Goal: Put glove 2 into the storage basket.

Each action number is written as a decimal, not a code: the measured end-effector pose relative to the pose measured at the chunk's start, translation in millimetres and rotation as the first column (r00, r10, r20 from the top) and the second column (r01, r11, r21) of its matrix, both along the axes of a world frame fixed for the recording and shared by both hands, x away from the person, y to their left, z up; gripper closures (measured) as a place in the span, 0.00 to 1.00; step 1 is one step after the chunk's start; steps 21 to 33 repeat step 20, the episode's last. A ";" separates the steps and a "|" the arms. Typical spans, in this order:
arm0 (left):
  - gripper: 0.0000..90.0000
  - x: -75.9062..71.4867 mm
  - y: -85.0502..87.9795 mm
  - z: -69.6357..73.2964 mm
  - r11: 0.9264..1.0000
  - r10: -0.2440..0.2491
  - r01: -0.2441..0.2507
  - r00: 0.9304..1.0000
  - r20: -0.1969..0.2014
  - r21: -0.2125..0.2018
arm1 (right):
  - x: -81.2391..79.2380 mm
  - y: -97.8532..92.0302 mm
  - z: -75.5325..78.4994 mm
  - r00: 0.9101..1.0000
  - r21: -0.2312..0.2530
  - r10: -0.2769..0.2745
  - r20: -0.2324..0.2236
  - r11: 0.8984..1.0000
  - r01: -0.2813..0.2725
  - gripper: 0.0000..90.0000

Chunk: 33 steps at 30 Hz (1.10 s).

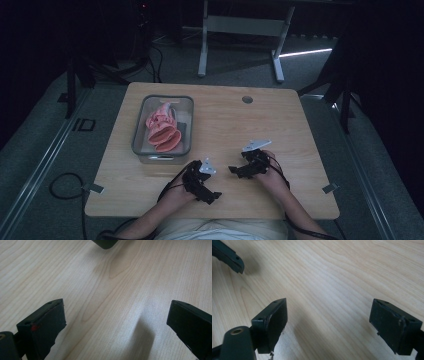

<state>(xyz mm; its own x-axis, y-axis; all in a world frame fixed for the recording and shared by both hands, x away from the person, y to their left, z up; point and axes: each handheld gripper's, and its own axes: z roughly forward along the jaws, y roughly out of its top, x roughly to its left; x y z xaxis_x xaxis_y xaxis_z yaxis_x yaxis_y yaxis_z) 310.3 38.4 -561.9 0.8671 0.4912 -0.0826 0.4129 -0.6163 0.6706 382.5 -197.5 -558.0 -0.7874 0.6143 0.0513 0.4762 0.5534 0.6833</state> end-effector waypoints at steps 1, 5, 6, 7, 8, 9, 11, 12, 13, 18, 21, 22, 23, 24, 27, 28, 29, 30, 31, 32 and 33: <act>0.02 -0.4 0.5 -0.6 1.000 -0.001 0.001 1.000 0.005 0.000 | -1.0 -0.6 -1.0 1.000 0.000 0.001 -0.001 1.000 -0.001 0.16; 0.02 -1.4 4.4 -1.5 1.000 0.013 -0.013 1.000 0.012 -0.022 | -3.9 -5.0 -4.2 1.000 0.005 -0.006 0.006 1.000 0.006 0.16; 0.02 -1.6 5.1 -2.0 1.000 0.014 -0.013 1.000 0.015 -0.027 | -4.5 -6.5 -4.6 1.000 0.009 -0.010 0.008 1.000 0.010 0.16; 0.02 -2.0 5.7 -2.6 1.000 0.014 -0.014 1.000 0.020 -0.027 | -4.7 -8.1 -4.9 1.000 0.011 -0.016 0.013 1.000 0.016 0.16; 0.02 -2.4 6.0 -3.3 1.000 0.016 -0.015 1.000 0.024 -0.024 | -4.8 -9.7 -5.1 1.000 0.011 -0.020 0.016 1.000 0.020 0.16; 0.02 -2.7 6.1 -3.8 1.000 0.016 -0.016 1.000 0.026 -0.017 | -4.8 -11.1 -5.7 1.000 0.013 -0.024 0.017 1.000 0.024 0.16; 0.02 -4.0 6.1 -4.4 1.000 0.015 -0.014 0.999 0.043 -0.013 | -5.4 -13.1 -6.6 0.999 0.017 -0.030 0.028 0.999 0.029 0.16; 0.02 -4.5 5.8 -4.5 1.000 0.014 -0.014 0.999 0.049 -0.011 | -5.6 -13.7 -7.1 0.999 0.018 -0.029 0.034 0.999 0.029 0.16; 0.02 -4.8 5.5 -4.5 1.000 0.011 -0.010 0.998 0.054 -0.009 | -5.6 -14.0 -7.3 0.999 0.022 -0.031 0.034 0.999 0.030 0.16; 0.02 -5.5 3.9 -5.1 1.000 0.004 -0.004 0.998 0.064 -0.003 | -5.1 -14.8 -8.3 0.998 0.024 -0.031 0.047 0.999 0.030 0.16; 0.02 -5.5 4.0 -5.2 1.000 0.004 -0.004 0.998 0.065 -0.003 | -5.1 -14.9 -8.5 0.998 0.024 -0.027 0.049 0.999 0.026 0.16; 0.02 -5.5 4.0 -5.2 1.000 0.004 -0.004 0.998 0.065 -0.003 | -5.1 -14.9 -8.5 0.998 0.024 -0.027 0.049 0.999 0.026 0.16; 0.02 -5.5 4.0 -5.2 1.000 0.004 -0.004 0.998 0.065 -0.003 | -5.1 -14.9 -8.5 0.998 0.024 -0.027 0.049 0.999 0.026 0.16; 0.02 -5.5 4.0 -5.2 1.000 0.004 -0.004 0.998 0.065 -0.003 | -5.1 -14.9 -8.5 0.998 0.024 -0.027 0.049 0.999 0.026 0.16; 0.02 -5.5 4.0 -5.2 1.000 0.004 -0.004 0.998 0.065 -0.003 | -5.1 -14.9 -8.5 0.998 0.024 -0.027 0.049 0.999 0.026 0.16; 0.02 -5.5 4.0 -5.2 1.000 0.004 -0.004 0.998 0.065 -0.003 | -5.1 -14.9 -8.5 0.998 0.024 -0.027 0.049 0.999 0.026 0.16; 0.02 -5.5 4.0 -5.2 1.000 0.004 -0.004 0.998 0.065 -0.003 | -5.1 -14.9 -8.5 0.998 0.024 -0.027 0.049 0.999 0.026 0.16; 0.02 -5.5 4.0 -5.2 1.000 0.004 -0.004 0.998 0.065 -0.003 | -5.1 -14.9 -8.5 0.998 0.024 -0.027 0.049 0.999 0.026 0.16; 0.02 -5.5 4.0 -5.2 1.000 0.004 -0.004 0.998 0.065 -0.003 | -5.1 -14.9 -8.5 0.998 0.024 -0.027 0.049 0.999 0.026 0.16; 0.02 -5.5 4.0 -5.2 1.000 0.004 -0.004 0.998 0.065 -0.003 | -5.1 -14.9 -8.5 0.998 0.024 -0.027 0.049 0.999 0.026 0.16; 0.02 -5.5 4.0 -5.2 1.000 0.004 -0.004 0.998 0.065 -0.003 | -5.1 -14.9 -8.5 0.998 0.024 -0.027 0.049 0.999 0.026 0.16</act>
